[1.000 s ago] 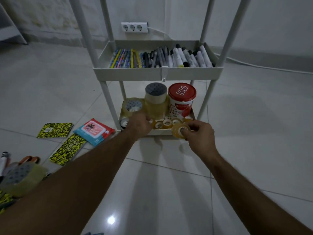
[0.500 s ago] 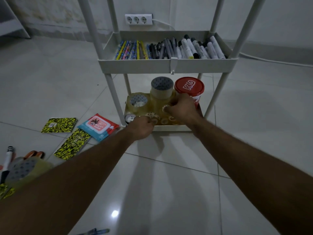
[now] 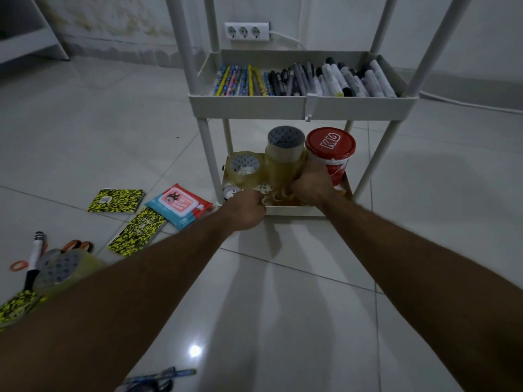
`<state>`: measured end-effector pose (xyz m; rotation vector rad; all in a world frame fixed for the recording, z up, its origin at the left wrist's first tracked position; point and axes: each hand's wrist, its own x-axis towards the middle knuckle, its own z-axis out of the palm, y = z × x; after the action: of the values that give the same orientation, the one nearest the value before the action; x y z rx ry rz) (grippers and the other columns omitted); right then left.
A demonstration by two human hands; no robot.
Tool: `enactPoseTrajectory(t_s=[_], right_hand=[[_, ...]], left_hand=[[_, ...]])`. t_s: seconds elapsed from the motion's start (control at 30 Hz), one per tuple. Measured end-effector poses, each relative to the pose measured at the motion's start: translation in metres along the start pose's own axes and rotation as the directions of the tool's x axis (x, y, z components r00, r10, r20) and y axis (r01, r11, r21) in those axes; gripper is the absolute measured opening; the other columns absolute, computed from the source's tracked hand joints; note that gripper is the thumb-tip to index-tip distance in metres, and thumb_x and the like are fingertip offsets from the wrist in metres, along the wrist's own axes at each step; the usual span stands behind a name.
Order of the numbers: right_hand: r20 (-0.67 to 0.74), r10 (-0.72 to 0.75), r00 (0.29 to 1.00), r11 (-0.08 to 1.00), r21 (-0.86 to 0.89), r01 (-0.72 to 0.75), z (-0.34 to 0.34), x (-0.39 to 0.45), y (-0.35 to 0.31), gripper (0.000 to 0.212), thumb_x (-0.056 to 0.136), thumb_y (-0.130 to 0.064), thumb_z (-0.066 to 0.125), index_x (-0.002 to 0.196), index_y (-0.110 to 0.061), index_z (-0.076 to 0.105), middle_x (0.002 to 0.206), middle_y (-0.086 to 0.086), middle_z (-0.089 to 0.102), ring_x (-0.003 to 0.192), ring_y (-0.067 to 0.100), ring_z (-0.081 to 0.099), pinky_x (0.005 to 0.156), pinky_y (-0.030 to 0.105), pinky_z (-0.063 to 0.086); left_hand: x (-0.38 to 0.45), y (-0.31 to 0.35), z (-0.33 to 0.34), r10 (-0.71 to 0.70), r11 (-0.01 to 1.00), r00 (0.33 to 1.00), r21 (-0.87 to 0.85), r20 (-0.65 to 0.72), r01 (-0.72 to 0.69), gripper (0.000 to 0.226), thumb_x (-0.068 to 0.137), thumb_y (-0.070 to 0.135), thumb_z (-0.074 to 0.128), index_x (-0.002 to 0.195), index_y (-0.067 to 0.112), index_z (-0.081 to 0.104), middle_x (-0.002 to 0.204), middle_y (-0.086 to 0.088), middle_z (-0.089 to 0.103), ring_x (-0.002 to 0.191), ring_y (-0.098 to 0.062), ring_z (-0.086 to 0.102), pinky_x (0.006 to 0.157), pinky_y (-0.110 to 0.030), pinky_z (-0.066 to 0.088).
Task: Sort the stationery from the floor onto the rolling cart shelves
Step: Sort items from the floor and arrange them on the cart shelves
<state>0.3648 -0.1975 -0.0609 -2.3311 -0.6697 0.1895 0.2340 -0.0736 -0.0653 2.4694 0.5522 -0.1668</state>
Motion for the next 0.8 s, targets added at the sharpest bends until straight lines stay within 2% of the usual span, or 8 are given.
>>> enactPoseTrajectory(t_s=[0.1,0.17,0.27,0.33,0.47,0.63,0.7,0.8], right_hand=[[0.01,-0.017,1.0,0.998,-0.062,0.018,0.0,-0.004,-0.002,0.027,0.084,-0.018,0.076,0.107,-0.011,0.062,0.101,0.007,0.071,0.091,0.023,0.067,0.082,0.039,0.059],[-0.012,-0.023,1.0,0.99,-0.143,0.021,0.001,-0.012,-0.002,0.01,0.088,-0.014,0.069,0.092,-0.012,0.06,0.094,0.011,0.07,0.084,0.024,0.066,0.072,0.035,0.056],[-0.078,-0.026,0.997,0.975,-0.222,0.008,0.008,-0.031,0.001,0.013,0.094,-0.014,0.058,0.082,-0.01,0.062,0.087,0.008,0.068,0.078,0.02,0.062,0.064,0.029,0.045],[-0.096,-0.055,0.994,0.968,-0.249,0.03,0.01,-0.052,-0.001,0.015,0.095,-0.014,0.055,0.087,-0.01,0.067,0.088,0.008,0.069,0.077,0.019,0.061,0.065,0.028,0.046],[-0.035,-0.252,0.967,0.96,-0.137,0.245,0.015,-0.121,-0.019,0.021,0.091,-0.009,0.055,0.1,-0.006,0.073,0.097,0.011,0.072,0.085,0.024,0.064,0.079,0.035,0.053],[0.243,-0.371,0.896,0.925,0.01,0.38,0.04,-0.227,-0.045,0.018,0.092,-0.018,0.065,0.107,-0.015,0.076,0.09,-0.004,0.069,0.069,0.007,0.056,0.069,0.016,0.04],[0.364,-0.424,0.83,0.902,0.085,0.423,0.055,-0.255,-0.049,0.016,0.092,-0.019,0.067,0.103,-0.018,0.077,0.085,-0.008,0.067,0.068,0.004,0.056,0.065,0.01,0.036],[0.497,-0.473,0.727,0.877,0.188,0.442,0.084,-0.286,-0.051,0.013,0.092,-0.021,0.068,0.099,-0.019,0.078,0.083,-0.009,0.068,0.069,0.003,0.056,0.063,0.013,0.037]], left_hand=[[-0.005,0.002,0.0,0.004,0.998,0.999,-0.065,-0.042,-0.007,0.033,0.102,0.014,0.048,0.133,0.011,0.06,0.128,-0.007,0.058,0.1,-0.013,0.048,0.076,-0.021,0.045],[-0.015,0.002,0.001,0.006,0.993,0.996,-0.116,-0.085,-0.016,0.036,0.102,0.015,0.051,0.138,0.013,0.056,0.131,-0.004,0.056,0.106,-0.014,0.051,0.081,-0.022,0.044],[-0.035,-0.002,0.007,0.033,0.987,0.989,-0.153,-0.142,-0.055,0.042,0.099,0.02,0.057,0.141,0.019,0.054,0.138,-0.001,0.057,0.123,-0.021,0.056,0.097,-0.032,0.051],[-0.054,-0.009,0.013,0.106,0.981,0.977,-0.141,-0.186,-0.134,0.04,0.096,0.019,0.06,0.136,0.019,0.058,0.136,-0.002,0.06,0.123,-0.022,0.057,0.103,-0.036,0.051],[-0.109,-0.034,0.018,0.197,0.974,0.952,-0.064,-0.236,-0.218,0.038,0.093,0.021,0.064,0.13,0.016,0.062,0.133,-0.003,0.061,0.123,-0.017,0.053,0.106,-0.03,0.042],[-0.196,-0.089,0.022,0.139,0.984,0.974,-0.085,-0.177,-0.156,0.02,0.089,0.015,0.067,0.109,0.018,0.07,0.095,0.006,0.064,0.085,-0.011,0.06,0.071,-0.015,0.043],[-0.224,-0.11,0.022,0.071,0.99,0.985,-0.106,-0.159,-0.088,0.014,0.089,0.016,0.068,0.102,0.019,0.071,0.087,0.01,0.063,0.078,-0.008,0.061,0.066,-0.018,0.046],[-0.264,-0.135,0.018,-0.006,0.994,0.99,-0.108,-0.141,-0.009,0.01,0.09,0.019,0.067,0.099,0.019,0.071,0.082,0.011,0.063,0.073,-0.006,0.062,0.063,-0.024,0.051]])
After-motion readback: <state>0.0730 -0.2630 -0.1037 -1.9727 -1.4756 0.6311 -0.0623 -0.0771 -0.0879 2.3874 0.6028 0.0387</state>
